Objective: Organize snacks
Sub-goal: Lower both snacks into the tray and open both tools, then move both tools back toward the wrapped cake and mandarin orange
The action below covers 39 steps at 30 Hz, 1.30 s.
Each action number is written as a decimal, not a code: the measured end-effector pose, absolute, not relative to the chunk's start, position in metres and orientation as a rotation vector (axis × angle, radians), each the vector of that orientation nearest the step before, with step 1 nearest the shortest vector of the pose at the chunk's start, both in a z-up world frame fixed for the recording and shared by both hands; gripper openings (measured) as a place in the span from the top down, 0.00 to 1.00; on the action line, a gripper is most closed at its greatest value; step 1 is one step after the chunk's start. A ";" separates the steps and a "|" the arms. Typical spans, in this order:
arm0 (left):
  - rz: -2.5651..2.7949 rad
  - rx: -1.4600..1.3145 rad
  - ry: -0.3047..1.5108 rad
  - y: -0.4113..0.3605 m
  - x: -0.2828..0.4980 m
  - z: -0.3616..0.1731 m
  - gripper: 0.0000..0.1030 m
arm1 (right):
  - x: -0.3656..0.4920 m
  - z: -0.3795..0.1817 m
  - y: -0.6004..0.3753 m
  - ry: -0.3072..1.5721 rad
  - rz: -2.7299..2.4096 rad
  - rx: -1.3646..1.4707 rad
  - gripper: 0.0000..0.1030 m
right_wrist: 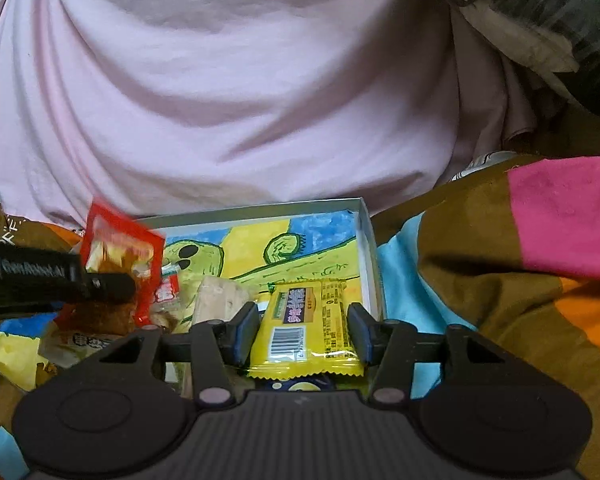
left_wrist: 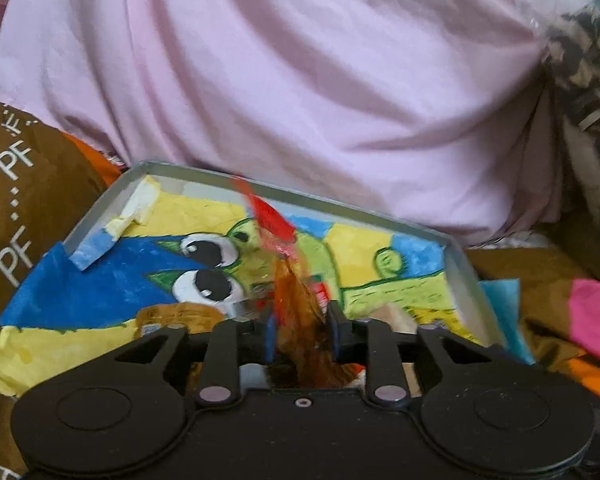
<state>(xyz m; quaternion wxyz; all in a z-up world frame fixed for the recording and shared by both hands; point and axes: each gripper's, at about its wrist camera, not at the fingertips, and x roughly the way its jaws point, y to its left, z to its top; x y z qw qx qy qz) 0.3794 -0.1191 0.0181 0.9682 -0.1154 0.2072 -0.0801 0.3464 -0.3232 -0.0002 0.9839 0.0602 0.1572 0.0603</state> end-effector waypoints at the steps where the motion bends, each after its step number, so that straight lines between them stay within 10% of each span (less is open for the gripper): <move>1: -0.151 -0.232 0.421 -0.119 0.378 0.017 0.63 | 0.345 0.000 -0.323 0.314 0.122 0.120 0.44; 14: -0.087 -0.302 0.353 -0.101 0.339 0.025 0.03 | 0.310 0.033 -0.323 0.212 0.099 0.071 0.09; 39: -0.074 -0.182 0.303 -0.077 0.191 0.044 0.01 | 0.178 0.058 -0.324 0.164 0.078 0.052 0.00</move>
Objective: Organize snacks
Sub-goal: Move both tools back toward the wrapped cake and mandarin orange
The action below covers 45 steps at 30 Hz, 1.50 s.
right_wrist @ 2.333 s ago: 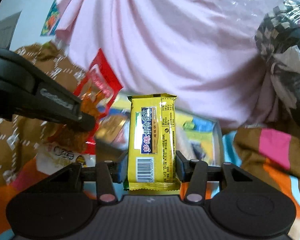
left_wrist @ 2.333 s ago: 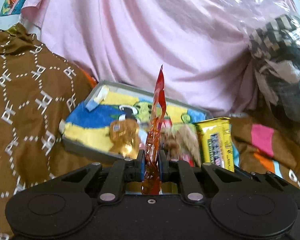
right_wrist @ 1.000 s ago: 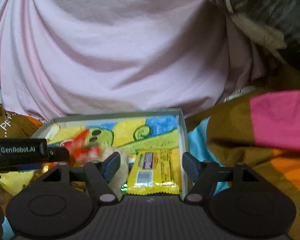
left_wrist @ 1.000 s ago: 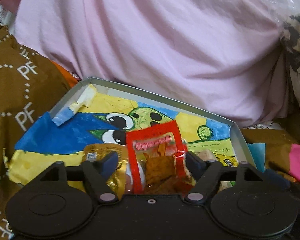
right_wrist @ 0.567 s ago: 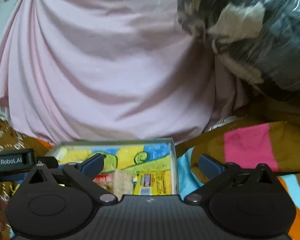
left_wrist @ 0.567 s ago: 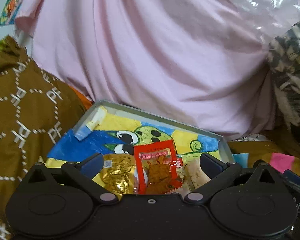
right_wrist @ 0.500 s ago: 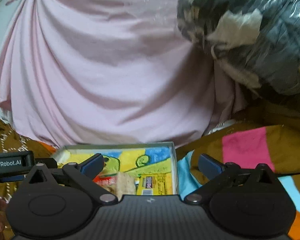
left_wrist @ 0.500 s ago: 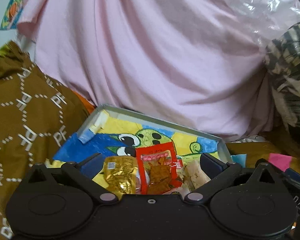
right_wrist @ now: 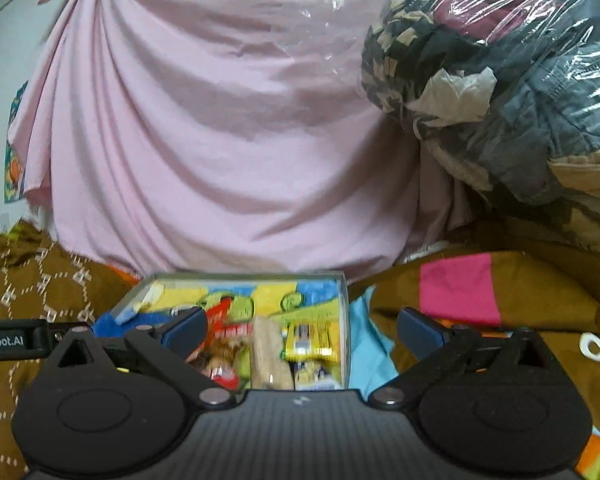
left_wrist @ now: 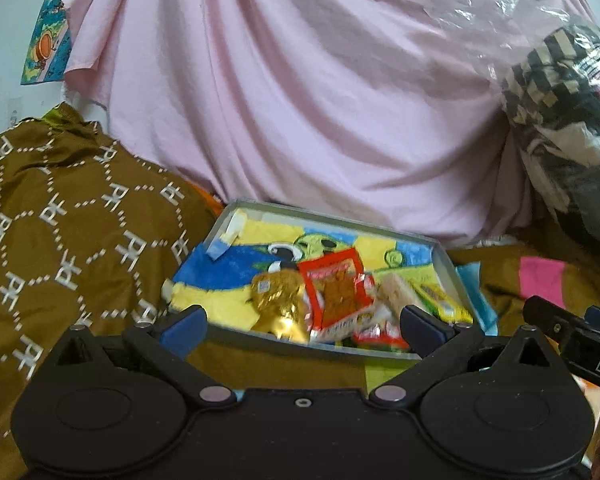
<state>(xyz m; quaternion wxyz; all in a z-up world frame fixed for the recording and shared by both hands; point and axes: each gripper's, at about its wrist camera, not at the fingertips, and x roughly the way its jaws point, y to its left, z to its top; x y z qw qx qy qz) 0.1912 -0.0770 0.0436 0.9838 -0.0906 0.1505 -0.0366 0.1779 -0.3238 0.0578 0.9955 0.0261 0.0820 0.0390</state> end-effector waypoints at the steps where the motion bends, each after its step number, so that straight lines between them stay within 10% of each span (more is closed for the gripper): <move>1: -0.070 -0.177 0.308 -0.076 0.185 0.041 0.01 | 0.174 0.056 -0.324 0.178 0.078 0.051 0.00; 45: -0.027 -0.044 0.495 -0.078 0.138 -0.032 0.01 | 0.138 -0.012 -0.294 0.584 0.156 -0.326 0.00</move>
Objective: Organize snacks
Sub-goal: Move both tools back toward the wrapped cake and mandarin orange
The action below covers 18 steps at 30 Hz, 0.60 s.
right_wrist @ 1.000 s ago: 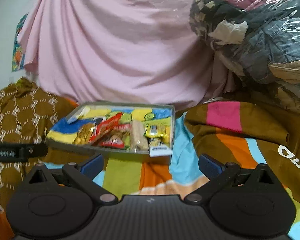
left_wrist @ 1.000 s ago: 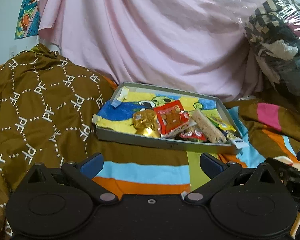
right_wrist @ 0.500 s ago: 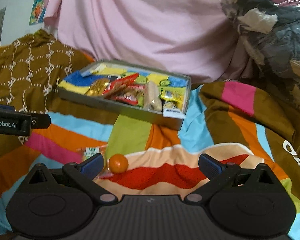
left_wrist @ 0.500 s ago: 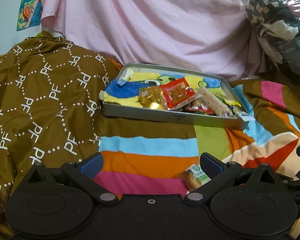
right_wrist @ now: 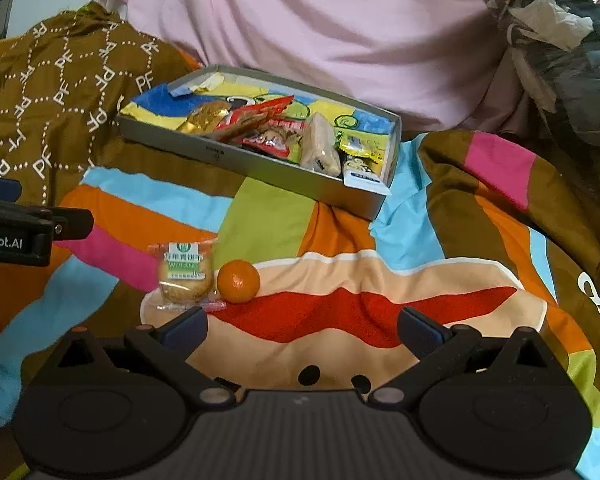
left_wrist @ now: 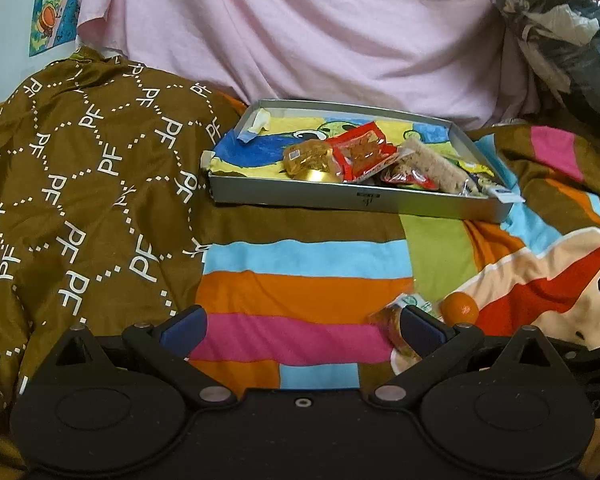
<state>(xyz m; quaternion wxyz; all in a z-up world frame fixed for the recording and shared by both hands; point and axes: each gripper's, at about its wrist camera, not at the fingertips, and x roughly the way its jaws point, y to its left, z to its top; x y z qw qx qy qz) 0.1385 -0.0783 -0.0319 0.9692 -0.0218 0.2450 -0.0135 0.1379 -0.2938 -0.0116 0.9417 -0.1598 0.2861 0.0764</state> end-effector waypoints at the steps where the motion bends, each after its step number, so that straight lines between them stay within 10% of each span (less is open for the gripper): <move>1: -0.023 -0.037 0.494 -0.079 0.139 -0.033 0.01 | 0.139 -0.012 -0.293 0.588 0.155 -0.331 0.00; 18: -0.026 0.077 0.519 -0.092 0.148 -0.042 0.01 | 0.150 -0.013 -0.300 0.631 0.135 -0.314 0.00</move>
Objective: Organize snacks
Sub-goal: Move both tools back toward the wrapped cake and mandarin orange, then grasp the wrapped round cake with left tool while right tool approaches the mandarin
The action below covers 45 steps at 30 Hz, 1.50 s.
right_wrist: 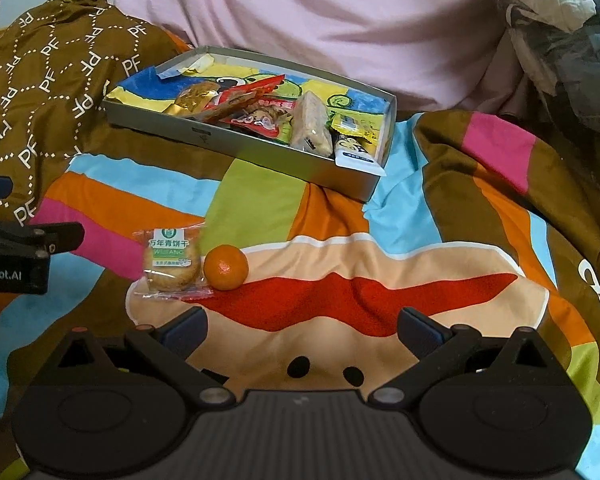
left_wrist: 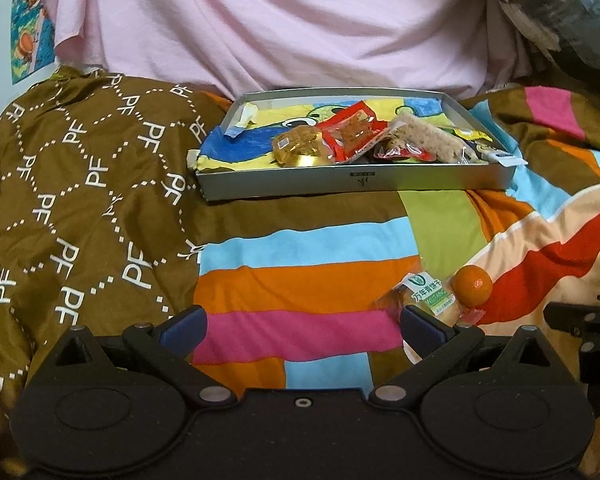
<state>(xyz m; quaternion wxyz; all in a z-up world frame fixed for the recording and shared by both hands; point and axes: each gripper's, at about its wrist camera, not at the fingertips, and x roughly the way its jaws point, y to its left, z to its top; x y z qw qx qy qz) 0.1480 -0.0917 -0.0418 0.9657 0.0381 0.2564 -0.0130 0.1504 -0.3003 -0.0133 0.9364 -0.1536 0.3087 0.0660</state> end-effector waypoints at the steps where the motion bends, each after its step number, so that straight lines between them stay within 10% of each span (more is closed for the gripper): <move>1: -0.027 0.083 0.520 -0.093 0.149 -0.042 0.01 | 0.151 -0.013 -0.301 0.630 0.134 -0.313 0.00; 45: -0.480 0.497 0.527 -0.147 0.194 -0.069 0.01 | 0.216 -0.024 -0.342 0.627 0.326 -0.158 0.00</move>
